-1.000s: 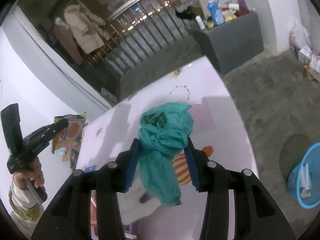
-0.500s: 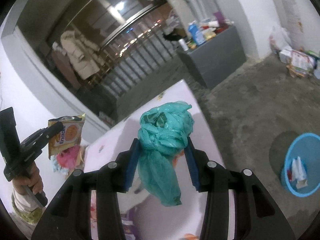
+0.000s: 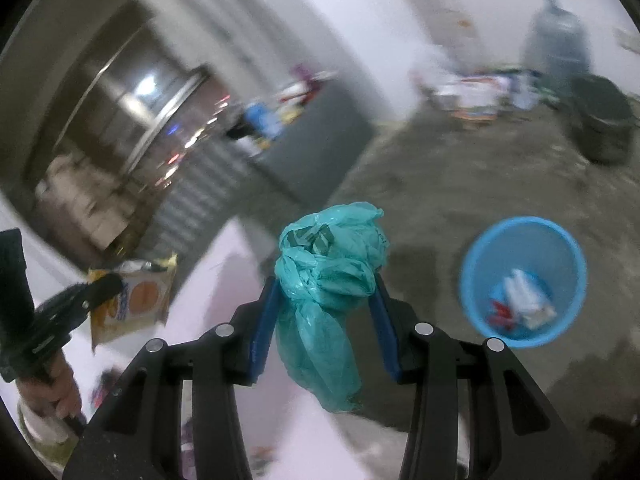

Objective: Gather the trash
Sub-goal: 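Lift the yellow wrapper and teal bag toward the blue wastebasket, then open both grippers over the blue wastebasket to drop wrapper and bag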

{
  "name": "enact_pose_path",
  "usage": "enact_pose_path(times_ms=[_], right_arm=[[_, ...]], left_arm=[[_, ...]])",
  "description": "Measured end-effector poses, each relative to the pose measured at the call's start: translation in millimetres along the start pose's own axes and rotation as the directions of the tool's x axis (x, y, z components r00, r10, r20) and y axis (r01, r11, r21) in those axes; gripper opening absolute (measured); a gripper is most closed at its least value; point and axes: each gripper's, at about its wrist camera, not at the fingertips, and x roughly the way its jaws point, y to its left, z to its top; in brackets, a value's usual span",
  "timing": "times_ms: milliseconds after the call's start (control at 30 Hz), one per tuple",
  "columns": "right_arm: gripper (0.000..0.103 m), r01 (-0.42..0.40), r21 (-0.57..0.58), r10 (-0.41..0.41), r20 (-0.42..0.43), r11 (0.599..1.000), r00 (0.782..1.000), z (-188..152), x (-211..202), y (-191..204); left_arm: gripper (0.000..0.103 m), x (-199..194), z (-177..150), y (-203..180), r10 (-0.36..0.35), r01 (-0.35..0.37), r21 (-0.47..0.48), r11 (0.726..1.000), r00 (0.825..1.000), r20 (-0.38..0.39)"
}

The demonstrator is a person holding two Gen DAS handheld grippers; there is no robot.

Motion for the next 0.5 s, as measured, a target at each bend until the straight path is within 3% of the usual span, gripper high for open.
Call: enact_pose_path(times_ms=[67, 167, 400, 500], right_arm=[[0.042, 0.055, 0.069, -0.056, 0.012, 0.996, 0.998, 2.3, -4.5, -31.6], [0.042, 0.128, 0.151, -0.132, 0.018, 0.980, 0.991, 3.9, -4.6, -70.8], [0.044, 0.216, 0.301, -0.210, -0.053, 0.929, 0.976, 4.9, 28.6, -145.5], [0.044, 0.238, 0.339, -0.219, -0.093, 0.910, 0.971, 11.5, 55.1, -173.4]], left_arm=[[0.012, 30.7, 11.1, -11.0, -0.080, 0.078, -0.043, 0.996, 0.996, -0.050], [0.013, 90.1, 27.3, -29.6, -0.182, 0.170, -0.099, 0.981, 0.974, -0.134], [0.013, 211.8, 40.0, -71.3, -0.262, 0.230, -0.141, 0.963, 0.921, -0.290], [0.013, 255.2, 45.4, -80.9, -0.268, 0.230, -0.153, 0.961, 0.908, -0.321]])
